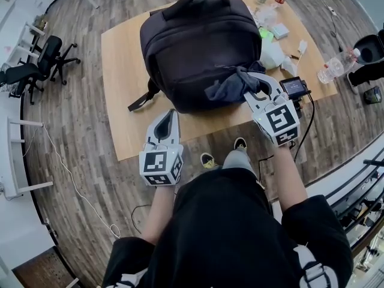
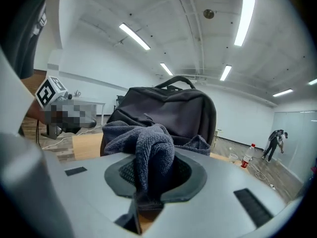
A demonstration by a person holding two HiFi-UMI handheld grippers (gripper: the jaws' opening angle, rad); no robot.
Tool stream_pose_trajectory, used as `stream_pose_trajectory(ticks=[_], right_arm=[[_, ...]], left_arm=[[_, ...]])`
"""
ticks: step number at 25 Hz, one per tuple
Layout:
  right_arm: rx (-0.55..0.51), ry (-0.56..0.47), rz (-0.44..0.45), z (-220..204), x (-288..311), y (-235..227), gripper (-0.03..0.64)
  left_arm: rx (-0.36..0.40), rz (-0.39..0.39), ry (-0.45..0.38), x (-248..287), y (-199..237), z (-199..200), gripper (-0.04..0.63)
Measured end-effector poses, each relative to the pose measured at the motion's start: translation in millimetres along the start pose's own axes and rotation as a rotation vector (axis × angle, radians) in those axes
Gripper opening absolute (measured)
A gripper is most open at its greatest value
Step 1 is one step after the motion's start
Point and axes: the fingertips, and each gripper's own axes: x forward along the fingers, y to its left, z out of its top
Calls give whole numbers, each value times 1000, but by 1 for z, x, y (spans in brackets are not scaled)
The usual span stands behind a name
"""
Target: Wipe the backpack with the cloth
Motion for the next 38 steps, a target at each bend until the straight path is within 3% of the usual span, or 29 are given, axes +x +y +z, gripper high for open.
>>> stream_pose_trajectory(ticks=[6, 14, 25, 34, 38], right_arm=[[-12, -18, -38, -5, -1, 9, 84], [52, 33, 18, -32, 4, 45, 84], [-61, 34, 267, 6, 73, 153, 84], [-23, -35, 263, 58, 91, 152, 83], [-26, -7, 309, 42, 90, 165, 83]], left_arm=[[-10, -5, 4, 1, 0, -3, 18], [-15, 4, -1, -1, 3, 0, 17], [-23, 51, 0, -13, 16, -3, 17], [-39, 115, 0, -31, 36, -7, 17], [-56, 120, 4, -29, 39, -10, 17]])
